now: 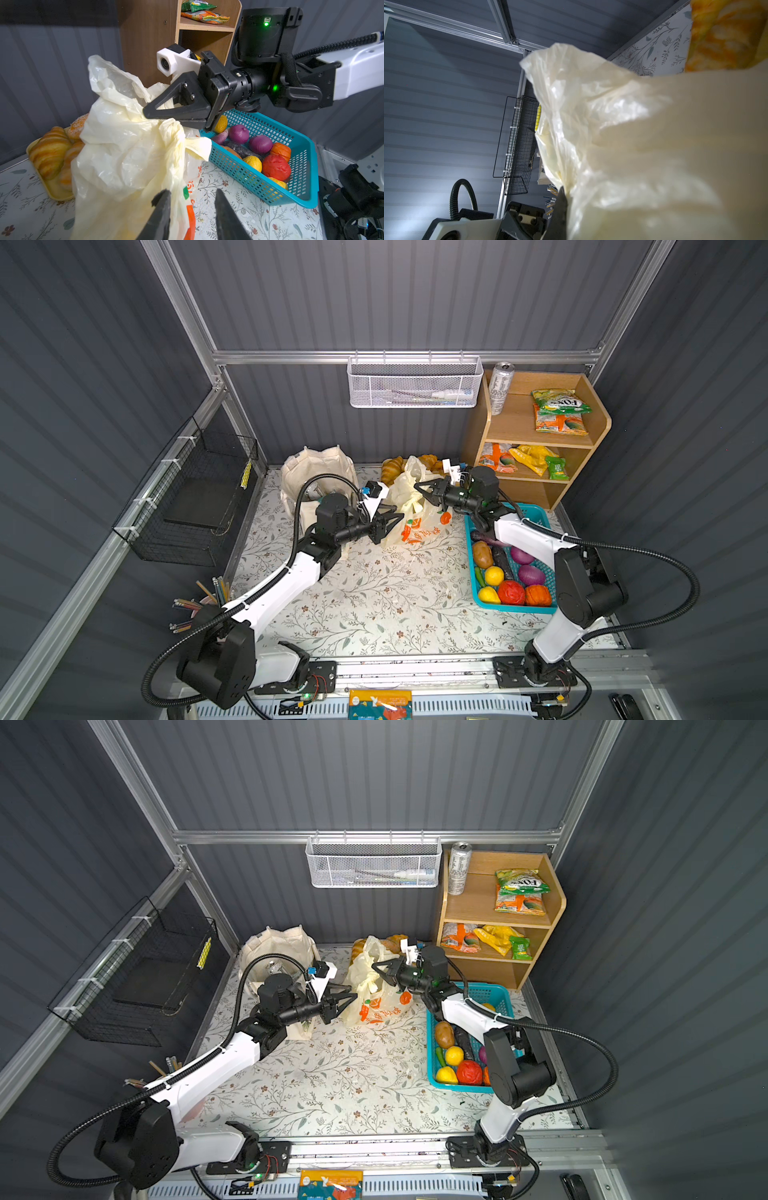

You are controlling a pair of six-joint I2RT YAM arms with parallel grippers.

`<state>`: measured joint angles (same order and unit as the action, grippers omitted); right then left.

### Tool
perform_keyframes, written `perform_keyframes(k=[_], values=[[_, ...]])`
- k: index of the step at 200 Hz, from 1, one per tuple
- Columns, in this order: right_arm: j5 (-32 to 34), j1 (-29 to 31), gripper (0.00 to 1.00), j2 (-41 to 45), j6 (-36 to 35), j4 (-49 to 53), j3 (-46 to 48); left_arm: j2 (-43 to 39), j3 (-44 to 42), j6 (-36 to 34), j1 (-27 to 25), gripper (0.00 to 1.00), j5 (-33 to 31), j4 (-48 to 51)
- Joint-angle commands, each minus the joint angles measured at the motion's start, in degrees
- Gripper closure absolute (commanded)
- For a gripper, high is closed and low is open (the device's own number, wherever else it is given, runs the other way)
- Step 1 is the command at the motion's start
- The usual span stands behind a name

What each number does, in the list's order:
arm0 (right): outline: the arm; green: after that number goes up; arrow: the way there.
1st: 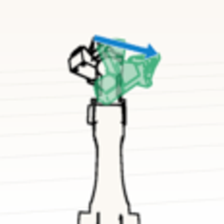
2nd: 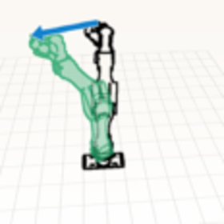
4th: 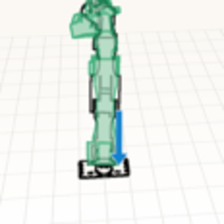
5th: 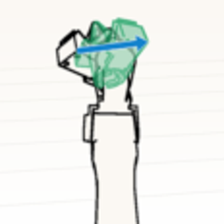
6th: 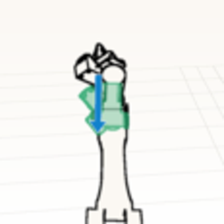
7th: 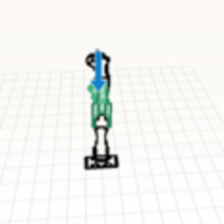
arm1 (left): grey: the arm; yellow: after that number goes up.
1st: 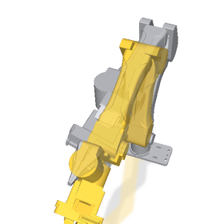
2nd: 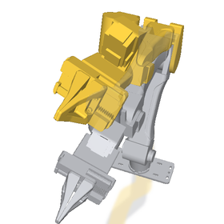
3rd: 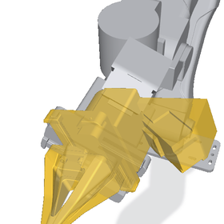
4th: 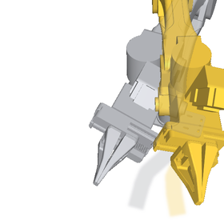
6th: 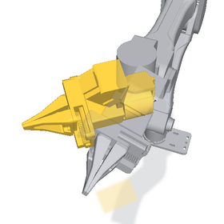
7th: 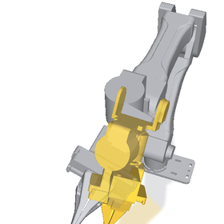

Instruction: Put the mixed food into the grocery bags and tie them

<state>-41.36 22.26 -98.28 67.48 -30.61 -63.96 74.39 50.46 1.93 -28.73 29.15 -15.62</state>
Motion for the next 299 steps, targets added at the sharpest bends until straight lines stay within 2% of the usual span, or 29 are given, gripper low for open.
perform_keyframes(k=[1,35,55,60,73,98,128,156,173,193,203,214,241,271,299], values=[[-3.8,-0.8,1.00,-0.8,-0.7,-5.5,2.1,1.2,5.1,1.4,0.0,0.66,-5.2,3.0],[-6.3,-1.7,1.00,-0.6,-0.7,-9.2,5.1,10.0,16.9,5.6,0.4,0.68,-12.9,6.4],[-7.1,-1.7,1.00,0.1,-0.7,-10.3,6.4,16.3,24.6,6.0,0.5,0.67,-10.7,11.4],[-7.1,-1.7,1.00,0.4,-0.8,-10.5,6.8,17.7,26.4,6.1,0.5,0.68,-8.5,12.7],[-7.1,-1.7,1.00,1.0,-0.8,-10.9,7.5,20.3,28.6,5.6,0.5,0.67,-8.7,15.3],[-7.1,-2.1,1.00,2.2,-0.8,-11.2,8.7,20.1,24.2,4.9,0.5,0.67,-9.0,11.9],[-7.1,-2.4,1.00,2.7,-0.8,-11.4,9.2,17.9,17.9,5.2,0.5,0.61,-6.8,8.0],[-7.7,-2.5,1.00,3.2,-0.7,-11.5,9.2,19.0,16.1,5.8,0.5,0.60,-7.9,8.4],[-7.7,-2.5,1.00,3.8,-0.7,-11.5,9.6,19.7,15.2,6.6,0.5,0.60,-7.4,5.0],[-7.7,-2.5,1.00,3.9,-0.8,-12.0,9.7,21.6,15.5,8.5,0.5,0.71,-3.1,-0.1],[-7.8,-2.5,1.00,4.1,-0.7,-12.5,9.7,23.3,16.1,10.0,0.5,0.82,-0.6,-1.8],[-7.8,-2.5,1.00,4.1,-0.7,-12.9,9.7,25.4,16.7,11.5,0.5,1.00,4.0,-3.5],[-7.7,-2.8,1.00,4.5,-0.8,-13.6,9.9,28.5,15.1,16.3,0.5,1.00,7.8,-5.8],[-7.6,-3.5,1.00,4.5,-0.8,-14.5,10.4,28.1,10.4,18.6,-1.0,1.00,7.6,-10.2],[-8.3,-3.5,1.00,4.1,-0.8,-15.3,10.0,28.9,10.7,19.2,-4.0,1.00,7.3,-11.2]])
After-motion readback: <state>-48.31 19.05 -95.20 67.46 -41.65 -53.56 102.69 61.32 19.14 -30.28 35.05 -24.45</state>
